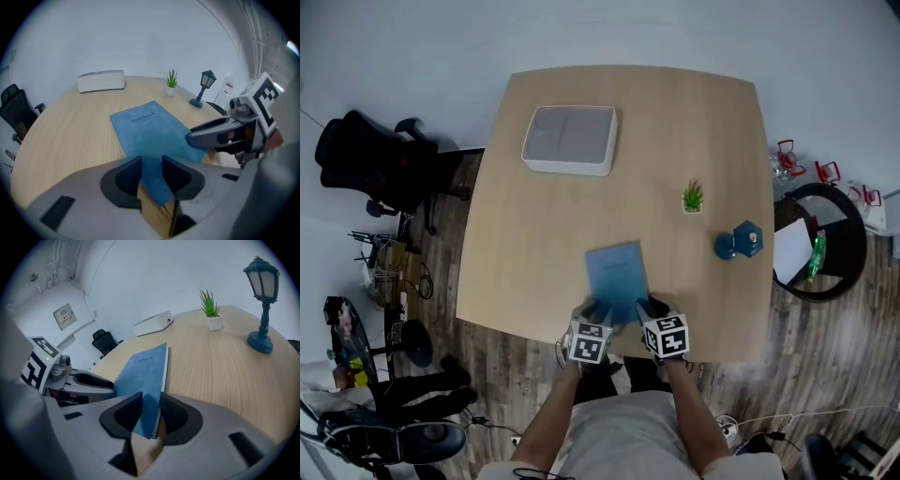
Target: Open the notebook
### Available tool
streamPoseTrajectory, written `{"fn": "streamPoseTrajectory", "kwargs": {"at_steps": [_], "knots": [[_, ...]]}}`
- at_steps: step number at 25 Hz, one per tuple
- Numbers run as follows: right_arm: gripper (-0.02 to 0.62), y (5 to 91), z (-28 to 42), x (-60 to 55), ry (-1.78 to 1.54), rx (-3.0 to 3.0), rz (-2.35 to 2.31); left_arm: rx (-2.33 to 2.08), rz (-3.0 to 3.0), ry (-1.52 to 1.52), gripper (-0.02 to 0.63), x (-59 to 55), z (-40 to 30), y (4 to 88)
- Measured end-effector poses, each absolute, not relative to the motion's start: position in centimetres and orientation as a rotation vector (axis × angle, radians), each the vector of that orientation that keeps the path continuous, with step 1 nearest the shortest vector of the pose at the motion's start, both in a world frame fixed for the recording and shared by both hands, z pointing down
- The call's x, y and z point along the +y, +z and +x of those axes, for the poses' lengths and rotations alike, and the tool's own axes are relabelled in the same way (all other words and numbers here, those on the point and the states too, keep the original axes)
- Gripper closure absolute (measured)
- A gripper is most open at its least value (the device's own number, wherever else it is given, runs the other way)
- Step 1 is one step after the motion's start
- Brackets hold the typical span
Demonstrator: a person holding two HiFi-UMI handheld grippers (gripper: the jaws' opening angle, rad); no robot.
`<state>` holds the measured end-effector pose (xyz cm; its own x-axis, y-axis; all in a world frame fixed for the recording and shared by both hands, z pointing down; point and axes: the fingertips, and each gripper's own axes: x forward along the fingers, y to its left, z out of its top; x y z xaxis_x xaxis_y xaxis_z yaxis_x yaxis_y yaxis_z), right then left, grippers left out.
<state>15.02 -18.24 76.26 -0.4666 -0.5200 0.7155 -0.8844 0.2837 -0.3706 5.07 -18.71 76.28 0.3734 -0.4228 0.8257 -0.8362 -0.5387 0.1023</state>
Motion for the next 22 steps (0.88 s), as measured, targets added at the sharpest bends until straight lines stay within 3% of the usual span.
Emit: {"fn": "streamPoseTrajectory", "kwargs": {"at_steps": [17, 22], "knots": [[0.482, 69.2, 11.9, -18.2, 1.259, -2.532, 1.116, -1.010, 2.078, 0.952, 0.477, -18.2, 5.2, 75.6], [0.453, 67.4, 10.2, -18.1, 1.258, -2.646, 0.992, -0.983, 2.056, 0.877, 0.477, -18.2, 5.0, 75.1]]}}
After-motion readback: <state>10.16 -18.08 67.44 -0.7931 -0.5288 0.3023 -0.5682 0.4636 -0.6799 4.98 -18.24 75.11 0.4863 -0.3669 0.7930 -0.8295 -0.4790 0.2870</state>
